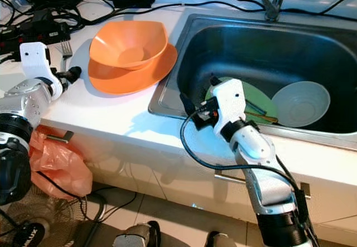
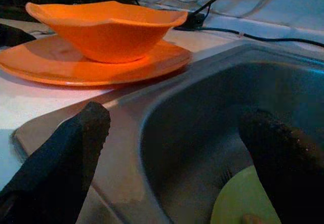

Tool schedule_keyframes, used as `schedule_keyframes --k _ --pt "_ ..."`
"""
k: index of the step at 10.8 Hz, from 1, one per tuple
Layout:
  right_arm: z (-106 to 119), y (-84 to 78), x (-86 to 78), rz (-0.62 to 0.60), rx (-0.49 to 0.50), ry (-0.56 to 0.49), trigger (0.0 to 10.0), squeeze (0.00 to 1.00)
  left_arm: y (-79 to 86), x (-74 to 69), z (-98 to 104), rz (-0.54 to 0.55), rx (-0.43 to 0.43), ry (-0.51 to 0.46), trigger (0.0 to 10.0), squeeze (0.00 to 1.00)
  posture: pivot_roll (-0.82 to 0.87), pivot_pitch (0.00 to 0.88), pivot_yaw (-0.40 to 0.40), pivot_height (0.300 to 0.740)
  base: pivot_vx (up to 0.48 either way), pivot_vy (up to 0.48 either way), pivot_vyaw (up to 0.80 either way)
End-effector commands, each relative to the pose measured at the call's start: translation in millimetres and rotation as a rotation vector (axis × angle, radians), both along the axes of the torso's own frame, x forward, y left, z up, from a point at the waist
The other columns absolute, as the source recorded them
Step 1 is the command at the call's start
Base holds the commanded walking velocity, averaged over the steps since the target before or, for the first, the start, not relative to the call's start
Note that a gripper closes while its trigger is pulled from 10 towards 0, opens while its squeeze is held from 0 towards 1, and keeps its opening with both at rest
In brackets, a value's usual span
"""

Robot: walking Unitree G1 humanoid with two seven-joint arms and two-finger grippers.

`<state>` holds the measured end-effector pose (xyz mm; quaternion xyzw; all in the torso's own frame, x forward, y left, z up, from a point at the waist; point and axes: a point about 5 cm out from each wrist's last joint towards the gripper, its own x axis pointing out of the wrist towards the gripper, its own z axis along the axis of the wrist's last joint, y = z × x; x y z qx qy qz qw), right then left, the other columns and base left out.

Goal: Kitchen organization

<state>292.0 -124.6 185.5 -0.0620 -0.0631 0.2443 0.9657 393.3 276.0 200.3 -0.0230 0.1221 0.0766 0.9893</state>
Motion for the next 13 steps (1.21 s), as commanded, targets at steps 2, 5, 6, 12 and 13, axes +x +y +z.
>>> schedule_keyframes --k 2,5,6,12,13 --pt "1.1 0.8 -4.2 -0.010 0.005 -0.002 10.0 0.62 2.9 -5.3 -16.6 -0.006 -0.035 0.085 0.0 0.00 0.10 0.185 0.116 0.740 0.000 0.000 0.00" --pt "-0.3 1.7 -5.7 -0.017 0.010 0.006 10.0 0.61 0.7 -5.4 -19.6 -0.015 -0.053 0.095 0.0 0.00 0.10 0.185 0.125 0.740 0.000 0.000 0.00" --pt "-0.9 2.3 -5.4 -0.018 0.012 0.008 10.0 0.61 1.4 -5.8 -20.1 -0.014 -0.057 0.097 0.0 0.00 0.10 0.184 0.125 0.740 0.000 0.000 0.00" --pt "-1.4 6.8 -9.2 0.070 0.026 0.039 10.0 0.60 3.7 -7.0 -21.5 -0.007 -0.062 0.096 0.0 0.00 0.11 0.174 0.125 0.740 0.000 0.000 0.00" --pt "-2.6 14.8 -21.9 0.232 0.002 0.074 10.0 0.60 3.4 -7.2 -22.5 -0.007 -0.067 0.095 0.0 0.00 0.10 0.171 0.121 0.740 0.000 0.000 0.00"
